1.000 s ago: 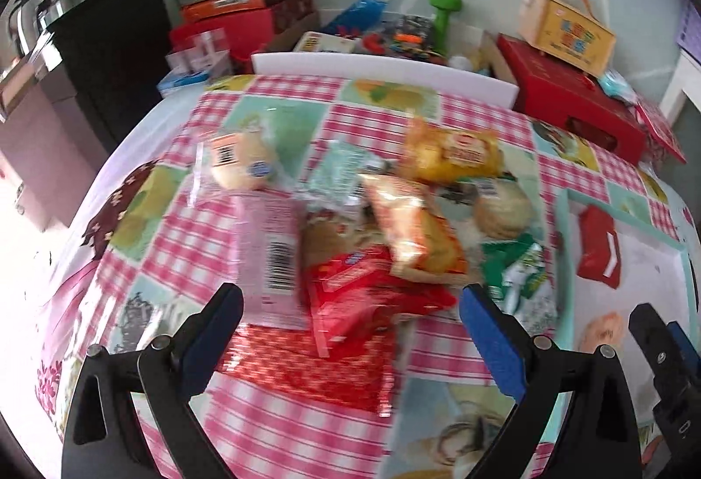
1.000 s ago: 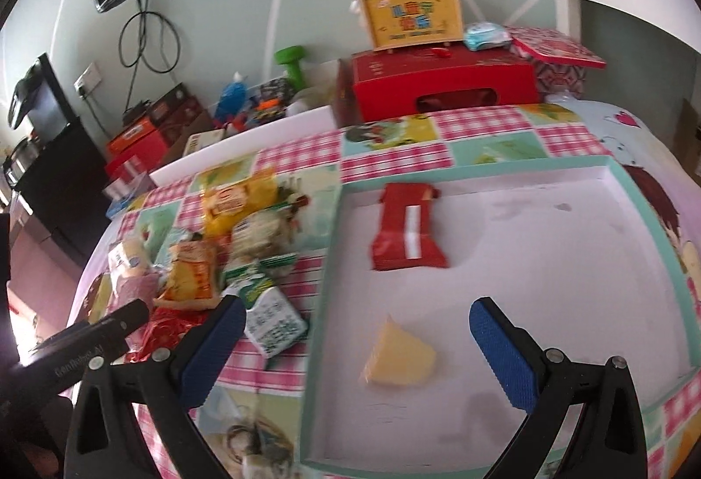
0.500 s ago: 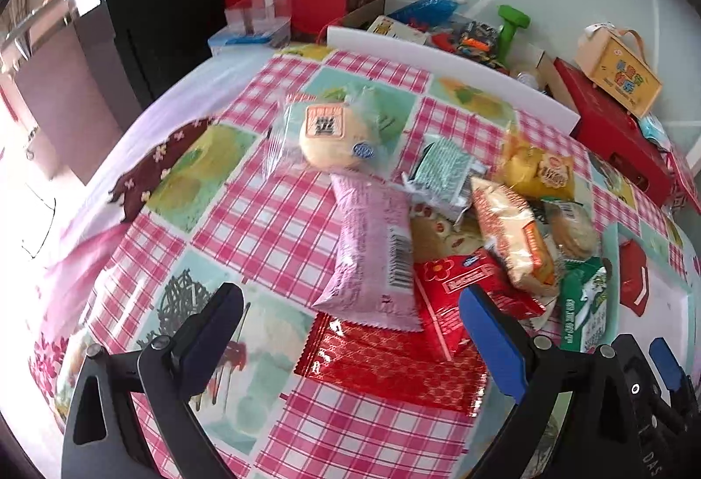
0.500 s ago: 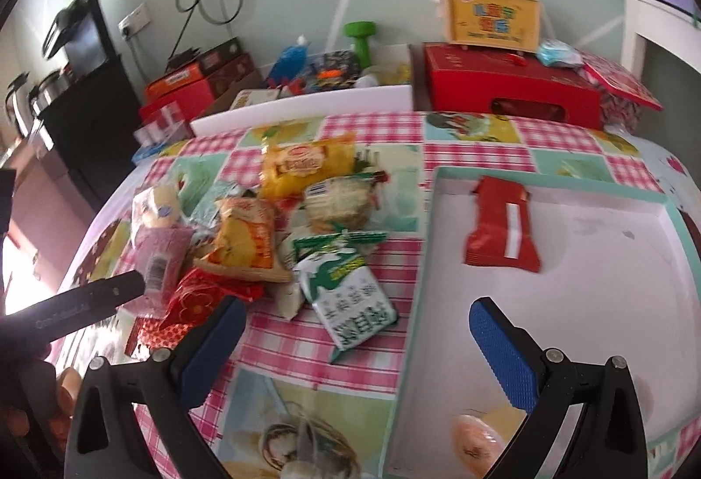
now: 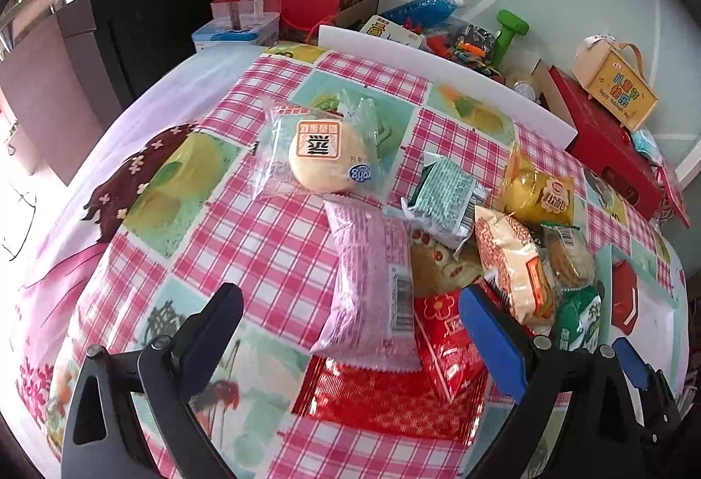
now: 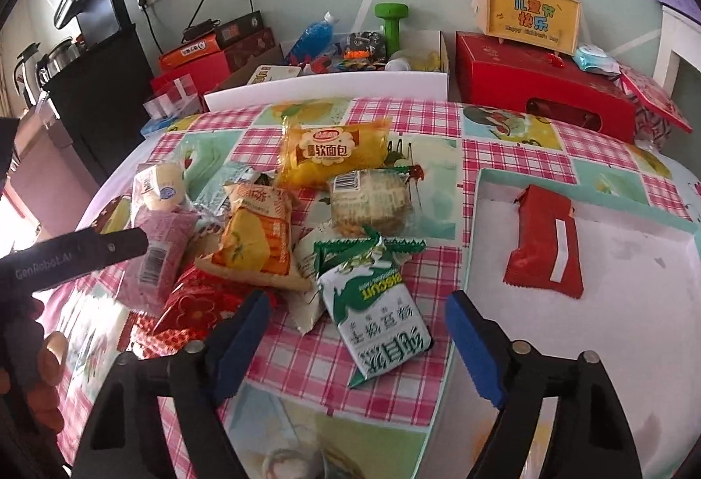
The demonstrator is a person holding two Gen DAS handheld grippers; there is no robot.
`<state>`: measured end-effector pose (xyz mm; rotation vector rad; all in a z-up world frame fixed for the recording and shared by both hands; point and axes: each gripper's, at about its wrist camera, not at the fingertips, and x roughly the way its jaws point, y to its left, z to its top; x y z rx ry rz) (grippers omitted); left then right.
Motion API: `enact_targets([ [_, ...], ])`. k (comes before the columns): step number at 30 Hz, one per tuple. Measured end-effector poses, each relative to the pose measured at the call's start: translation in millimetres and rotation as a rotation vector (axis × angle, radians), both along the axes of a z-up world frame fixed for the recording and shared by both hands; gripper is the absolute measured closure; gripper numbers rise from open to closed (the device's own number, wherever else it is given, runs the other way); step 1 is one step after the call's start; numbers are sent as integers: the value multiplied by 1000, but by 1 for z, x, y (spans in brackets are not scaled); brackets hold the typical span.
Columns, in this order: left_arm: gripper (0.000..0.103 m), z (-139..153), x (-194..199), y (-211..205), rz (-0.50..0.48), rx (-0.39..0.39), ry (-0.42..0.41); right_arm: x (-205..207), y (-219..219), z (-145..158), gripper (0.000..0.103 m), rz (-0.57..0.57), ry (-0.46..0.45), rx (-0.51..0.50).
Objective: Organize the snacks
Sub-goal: 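Grasp the green biscuit pack with the right tool while the left grasps the pink bread bag, then carry both packs over the white tray and open both tools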
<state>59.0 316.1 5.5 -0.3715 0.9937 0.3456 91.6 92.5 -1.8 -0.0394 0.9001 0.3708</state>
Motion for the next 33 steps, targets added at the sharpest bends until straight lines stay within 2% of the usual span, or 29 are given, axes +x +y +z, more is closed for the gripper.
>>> enact_targets([
  [4,9,-7,10,-1,-8,-13,11,5,1,-6,27,3,14,-11],
  [6,17,-10,15,-1,-11,-17,13,9,-1,-11,28,-3,33,-6],
  [8,23,-13,20,-3,-16,-11,20,10,-3,-14,36,-15,38,-3],
  [15,42,-27,29,-7,-22,8,54,10,-4,-15,40,-11,19,5],
  [17,47,-31,30,-7,-20,13,65,9,-4,-16,47,-11,16,-6],
  [20,57,-35,29,-6,-15,10,66,10,-6,-17,52,-14,32,20],
  [25,62,-34,27,-9,-9,28,55,9,-9,-19,61,-21,53,37],
  [33,63,-20,18,-10,4,39,10,5,-11,-13,61,-21,51,64],
])
